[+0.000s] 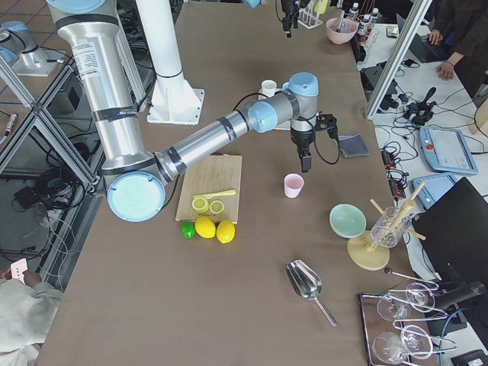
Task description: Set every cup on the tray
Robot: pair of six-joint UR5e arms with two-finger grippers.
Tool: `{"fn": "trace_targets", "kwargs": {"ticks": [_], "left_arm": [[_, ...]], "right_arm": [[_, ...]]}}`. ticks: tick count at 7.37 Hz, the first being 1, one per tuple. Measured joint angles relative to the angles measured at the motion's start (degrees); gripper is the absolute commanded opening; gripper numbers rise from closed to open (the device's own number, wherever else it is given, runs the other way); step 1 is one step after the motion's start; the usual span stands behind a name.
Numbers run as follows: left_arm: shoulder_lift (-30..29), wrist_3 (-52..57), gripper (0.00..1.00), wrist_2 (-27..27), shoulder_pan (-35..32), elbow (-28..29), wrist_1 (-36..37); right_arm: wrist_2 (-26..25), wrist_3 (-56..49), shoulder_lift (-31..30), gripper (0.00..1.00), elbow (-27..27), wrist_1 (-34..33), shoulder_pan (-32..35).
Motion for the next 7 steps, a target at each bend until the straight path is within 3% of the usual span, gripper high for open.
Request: {"fn": "trace_targets", "kwargs": {"ticks": [4,7], "left_arm": [[0.29,-2.46,0.98,-1.83,0.31,1.83,0.02],[1.15,-4.98,0.98,-1.89,0.39,-0.05,-0.03]], "right_arm": [[0.03,2.09,0.32,1.0,-6.96,7.05,-3.16],[-0.46,3.16,-0.11,0.89,-16.12,16.06,-5.37]]}}
